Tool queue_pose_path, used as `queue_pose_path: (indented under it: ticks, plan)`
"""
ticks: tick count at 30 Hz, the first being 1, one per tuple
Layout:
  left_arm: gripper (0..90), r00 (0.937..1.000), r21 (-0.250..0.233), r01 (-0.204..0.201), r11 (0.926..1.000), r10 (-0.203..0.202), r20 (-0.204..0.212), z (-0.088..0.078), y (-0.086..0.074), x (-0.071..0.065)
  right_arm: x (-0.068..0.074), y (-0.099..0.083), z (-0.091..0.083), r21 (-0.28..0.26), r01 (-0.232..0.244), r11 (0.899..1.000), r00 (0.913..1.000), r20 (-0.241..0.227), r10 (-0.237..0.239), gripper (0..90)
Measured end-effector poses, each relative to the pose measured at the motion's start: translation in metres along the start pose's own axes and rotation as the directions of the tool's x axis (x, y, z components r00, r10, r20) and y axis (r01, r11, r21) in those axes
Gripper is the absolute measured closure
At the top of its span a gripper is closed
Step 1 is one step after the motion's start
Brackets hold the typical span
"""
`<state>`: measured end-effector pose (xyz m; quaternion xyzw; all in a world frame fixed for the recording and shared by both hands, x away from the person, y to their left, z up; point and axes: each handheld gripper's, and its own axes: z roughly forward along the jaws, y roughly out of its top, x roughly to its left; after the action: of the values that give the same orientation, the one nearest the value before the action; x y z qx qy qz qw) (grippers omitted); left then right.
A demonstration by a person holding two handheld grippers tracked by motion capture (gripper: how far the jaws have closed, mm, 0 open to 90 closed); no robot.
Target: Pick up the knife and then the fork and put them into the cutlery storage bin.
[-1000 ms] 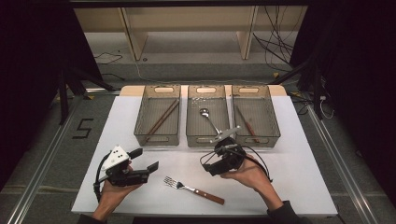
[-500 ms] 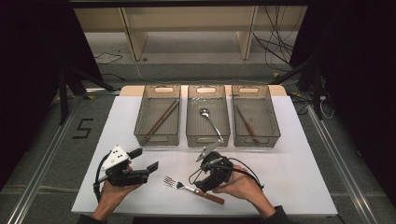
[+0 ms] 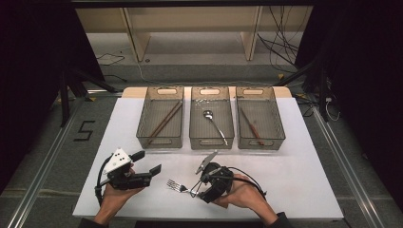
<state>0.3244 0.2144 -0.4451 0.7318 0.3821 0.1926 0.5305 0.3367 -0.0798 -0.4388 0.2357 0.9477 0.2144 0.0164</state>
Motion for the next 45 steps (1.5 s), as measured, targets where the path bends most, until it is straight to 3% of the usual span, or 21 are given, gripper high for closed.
queue_pose_path:
  ticks: [15,38,45]
  plan:
    - [16.5,1.0000,0.002,-0.001,1.0000,0.001,0.002,0.000,0.000,0.000,0.007,-0.004,0.017,0.092,0.038,0.995,0.9991,-0.019,-0.037,54.0]
    - [16.5,1.0000,0.005,-0.005,1.0000,0.005,0.002,0.000,0.000,0.000,0.015,-0.004,0.025,0.125,0.113,0.986,0.9925,0.031,-0.118,75.4]
    - [16.5,1.0000,0.005,-0.005,1.0000,0.005,0.002,0.001,0.000,0.000,0.016,-0.003,0.025,0.127,0.121,0.984,0.9915,0.032,-0.126,76.9]
